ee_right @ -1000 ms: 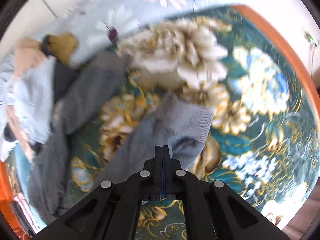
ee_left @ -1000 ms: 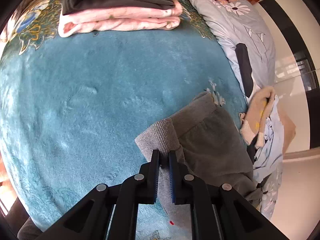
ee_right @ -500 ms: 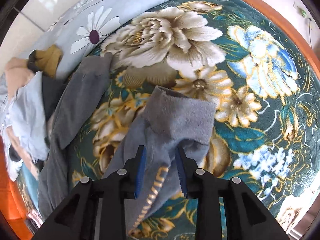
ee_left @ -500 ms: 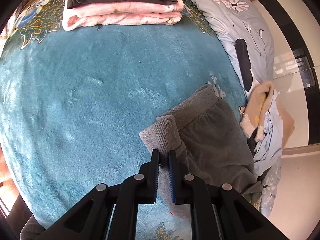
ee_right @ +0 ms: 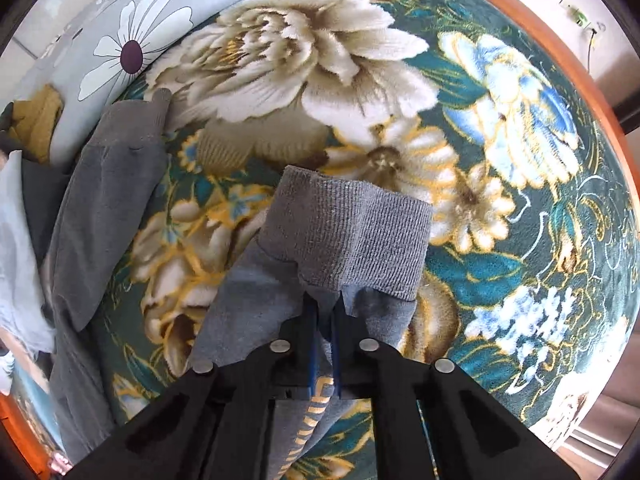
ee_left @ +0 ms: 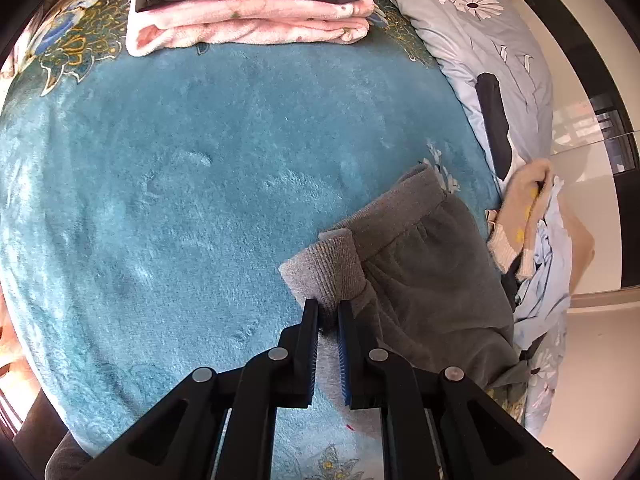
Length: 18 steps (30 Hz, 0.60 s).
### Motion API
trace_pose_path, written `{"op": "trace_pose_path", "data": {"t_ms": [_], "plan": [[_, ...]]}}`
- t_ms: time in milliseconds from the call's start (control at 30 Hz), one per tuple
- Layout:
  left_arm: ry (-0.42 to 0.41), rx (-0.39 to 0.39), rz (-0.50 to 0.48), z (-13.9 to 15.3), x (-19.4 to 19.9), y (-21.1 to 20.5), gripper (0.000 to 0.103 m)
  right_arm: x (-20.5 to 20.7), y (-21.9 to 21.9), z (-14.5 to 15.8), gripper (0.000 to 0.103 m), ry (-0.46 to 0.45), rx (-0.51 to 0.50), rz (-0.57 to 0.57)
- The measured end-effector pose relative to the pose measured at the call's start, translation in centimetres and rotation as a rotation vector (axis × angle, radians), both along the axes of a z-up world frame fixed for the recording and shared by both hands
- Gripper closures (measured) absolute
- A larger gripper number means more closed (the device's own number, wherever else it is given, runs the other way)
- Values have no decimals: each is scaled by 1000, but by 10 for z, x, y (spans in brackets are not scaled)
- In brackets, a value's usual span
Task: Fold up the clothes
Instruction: 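Release the waistband with the left gripper while the right gripper stretches the leg out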
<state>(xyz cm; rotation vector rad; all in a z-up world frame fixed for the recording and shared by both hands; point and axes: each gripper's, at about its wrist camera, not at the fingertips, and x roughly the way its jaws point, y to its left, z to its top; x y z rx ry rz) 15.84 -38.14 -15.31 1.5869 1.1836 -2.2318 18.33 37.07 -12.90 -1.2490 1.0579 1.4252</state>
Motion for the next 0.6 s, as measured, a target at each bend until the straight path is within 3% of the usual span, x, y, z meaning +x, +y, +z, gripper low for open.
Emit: {"op": "trace_pose_path", "data": {"t_ms": [100, 300, 367, 533, 567, 600], "plan": [[30, 14, -3, 16, -3, -5, 93, 5, -5, 33, 100, 73, 30, 31], [129, 2, -68, 67, -2, -13, 93, 35, -25, 145, 100, 304, 138, 170], [114, -3, -74, 61, 4, -15, 93, 62, -33, 128, 100, 288, 112, 170], [-63, 11, -59, -1, 23, -18, 93, 130, -50, 52, 99, 196, -3, 117], [-89, 6, -45, -10, 29, -20, 101, 142, -53, 32, 99, 182, -36, 73], [-98, -2, -26, -14, 36, -24, 102, 154, -57, 12, 99, 168, -69, 30]]}}
